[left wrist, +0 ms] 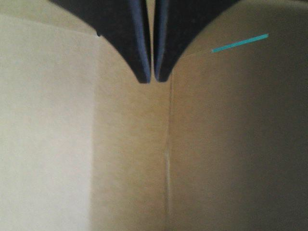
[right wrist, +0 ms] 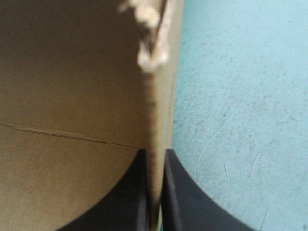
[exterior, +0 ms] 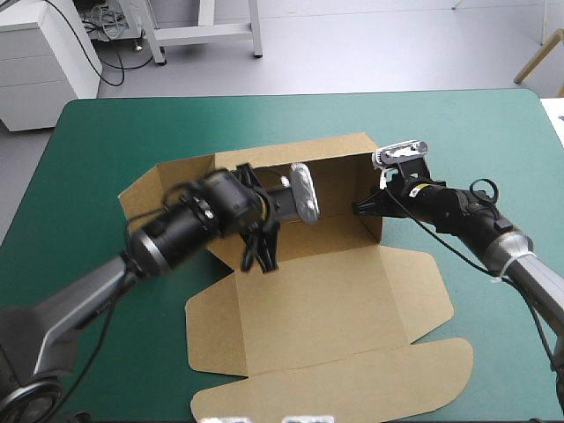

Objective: Fold the box

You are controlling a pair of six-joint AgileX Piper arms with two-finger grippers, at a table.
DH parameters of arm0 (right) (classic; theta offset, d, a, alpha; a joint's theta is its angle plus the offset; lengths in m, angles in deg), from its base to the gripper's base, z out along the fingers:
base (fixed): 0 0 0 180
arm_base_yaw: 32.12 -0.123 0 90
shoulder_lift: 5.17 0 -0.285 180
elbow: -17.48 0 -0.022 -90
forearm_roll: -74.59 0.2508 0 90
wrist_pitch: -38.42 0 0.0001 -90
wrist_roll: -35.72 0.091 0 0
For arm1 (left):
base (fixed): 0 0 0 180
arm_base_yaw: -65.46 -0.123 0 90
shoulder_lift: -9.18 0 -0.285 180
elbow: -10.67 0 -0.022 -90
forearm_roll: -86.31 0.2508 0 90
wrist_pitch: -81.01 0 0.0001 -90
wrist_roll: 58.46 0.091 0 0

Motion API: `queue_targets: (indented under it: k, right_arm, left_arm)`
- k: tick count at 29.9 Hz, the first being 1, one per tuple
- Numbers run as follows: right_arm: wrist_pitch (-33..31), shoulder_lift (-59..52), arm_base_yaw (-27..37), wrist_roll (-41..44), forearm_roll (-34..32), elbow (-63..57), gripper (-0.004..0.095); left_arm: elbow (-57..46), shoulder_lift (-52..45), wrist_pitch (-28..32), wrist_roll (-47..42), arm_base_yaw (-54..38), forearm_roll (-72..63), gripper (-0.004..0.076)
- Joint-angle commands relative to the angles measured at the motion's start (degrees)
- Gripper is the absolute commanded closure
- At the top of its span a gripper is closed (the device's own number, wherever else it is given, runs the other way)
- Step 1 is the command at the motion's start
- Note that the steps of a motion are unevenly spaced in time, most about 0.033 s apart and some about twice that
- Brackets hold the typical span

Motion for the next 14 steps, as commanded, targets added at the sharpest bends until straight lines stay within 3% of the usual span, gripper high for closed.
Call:
queue_targets:
  k: [1, 6, 14]
  right_arm:
    - [-0.06, -1.68, 0.37, 0.30, 0.40, 1.54, 0.0922]
    - [-0.23, -1.68, 0.37, 0.30, 0.40, 1.54, 0.0922]
    - [-1.20, -1.68, 0.37, 0.20, 0.40, 1.54, 0.0922]
  left_arm:
    - [8.63, -2.50, 0.55, 1.15, -11.50, -13.14, 0.0734]
    - [11.21, -3.38, 0.77, 0.95, -30.33, -30.63, 0.0734]
    - [8.12, -5.18, -3.87, -0.76, -58.26, -52.54, 0.0734]
